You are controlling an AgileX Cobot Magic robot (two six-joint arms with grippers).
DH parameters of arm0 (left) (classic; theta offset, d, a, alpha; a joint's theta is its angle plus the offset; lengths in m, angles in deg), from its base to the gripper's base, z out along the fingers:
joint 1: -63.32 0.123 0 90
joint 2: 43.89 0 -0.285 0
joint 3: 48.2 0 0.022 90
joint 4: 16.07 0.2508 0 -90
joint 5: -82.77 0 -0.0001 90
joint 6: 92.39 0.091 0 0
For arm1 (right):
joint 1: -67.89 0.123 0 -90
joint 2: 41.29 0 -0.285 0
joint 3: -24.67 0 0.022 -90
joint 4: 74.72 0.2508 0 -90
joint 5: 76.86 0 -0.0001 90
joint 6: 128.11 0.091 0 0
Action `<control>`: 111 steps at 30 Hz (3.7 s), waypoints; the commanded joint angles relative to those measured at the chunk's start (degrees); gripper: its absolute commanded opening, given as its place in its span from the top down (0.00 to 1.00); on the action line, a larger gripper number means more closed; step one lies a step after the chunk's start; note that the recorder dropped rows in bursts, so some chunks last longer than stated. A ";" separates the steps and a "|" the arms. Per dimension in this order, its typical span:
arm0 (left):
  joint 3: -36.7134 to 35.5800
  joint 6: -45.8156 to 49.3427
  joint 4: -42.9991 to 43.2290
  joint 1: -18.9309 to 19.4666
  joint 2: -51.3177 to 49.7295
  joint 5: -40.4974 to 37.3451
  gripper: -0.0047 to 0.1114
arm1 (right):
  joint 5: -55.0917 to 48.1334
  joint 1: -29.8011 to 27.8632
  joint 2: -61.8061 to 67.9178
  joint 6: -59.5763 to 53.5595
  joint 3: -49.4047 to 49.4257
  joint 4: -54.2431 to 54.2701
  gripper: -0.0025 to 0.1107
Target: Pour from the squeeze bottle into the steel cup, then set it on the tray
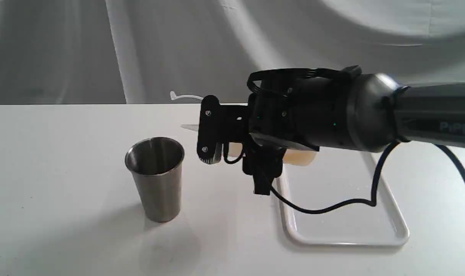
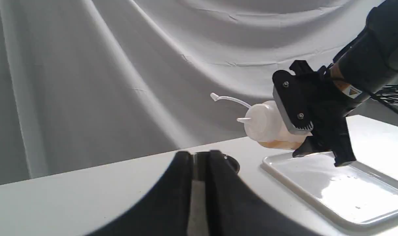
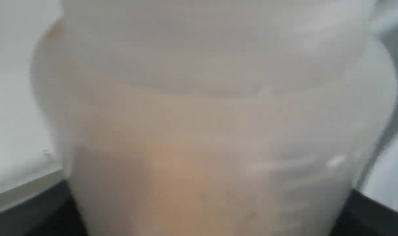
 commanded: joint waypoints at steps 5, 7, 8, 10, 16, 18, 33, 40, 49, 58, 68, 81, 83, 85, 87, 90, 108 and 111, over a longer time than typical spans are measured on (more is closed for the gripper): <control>-0.25 -0.03 0.24 0.11 -0.27 0.58 0.89 | 1.48 -0.03 -0.54 0.41 -0.65 -2.75 0.71; -0.25 -0.03 0.24 0.11 -0.27 0.58 0.89 | 2.05 -0.03 -0.54 0.41 -0.65 -3.24 0.71; -0.25 -0.03 0.24 0.11 -0.27 0.58 0.89 | 2.18 -0.03 -0.54 0.41 -0.65 -3.24 0.71; -0.25 -0.03 0.24 0.11 -0.27 0.58 0.89 | 2.32 -0.03 -0.54 0.41 -0.65 -3.24 0.72; -0.25 -0.03 0.24 0.11 -0.27 0.58 0.89 | 3.07 -0.03 0.51 0.17 -1.02 -4.48 0.72; -0.25 -0.03 0.24 0.11 -0.27 0.58 0.89 | 3.07 -0.03 1.18 0.17 -1.02 -4.91 0.72; -0.25 -0.03 0.24 0.11 -0.27 0.58 0.89 | 2.34 0.36 2.57 4.17 -5.38 -9.08 0.72; -0.25 -0.03 0.24 0.11 -0.27 0.58 0.89 | -2.46 2.15 5.96 -0.35 -9.48 -9.74 0.72; -0.25 -0.03 0.24 0.11 -0.27 0.58 0.89 | -4.08 3.20 6.71 -0.87 -9.60 -14.06 0.72; -0.25 -0.03 0.24 0.11 -0.27 0.58 0.89 | -6.02 3.20 6.71 -3.79 -9.60 -18.24 0.75; -0.25 -0.03 0.24 0.11 -0.27 0.58 0.89 | -5.80 3.20 6.71 -3.93 -9.60 -21.85 0.76; -0.25 -0.03 0.24 0.11 -0.27 0.58 0.89 | -5.72 5.04 6.71 -5.23 -9.60 -34.91 0.76; -0.25 -0.03 0.24 0.11 -0.27 0.58 0.89 | -5.72 5.04 6.71 -5.23 -9.60 -37.52 0.76; -0.25 -0.03 0.24 0.11 -0.27 0.58 0.89 | -5.72 5.04 6.71 -5.23 -9.60 -40.91 0.76; -0.25 -0.03 0.24 0.11 -0.27 0.58 0.89 | -5.85 5.04 6.71 -5.23 -9.60 -42.41 0.76; -0.25 -0.03 0.24 0.11 -0.27 0.58 0.89 | -5.17 5.04 6.71 -5.23 -9.60 -43.88 0.76; -0.25 -0.03 0.24 0.11 -0.27 0.58 0.89 | -5.04 5.04 6.71 -5.23 -9.60 -49.58 0.76; -0.25 -0.03 0.24 0.11 -0.27 0.58 0.89 | -5.04 5.04 6.71 -5.23 -9.60 -49.58 0.76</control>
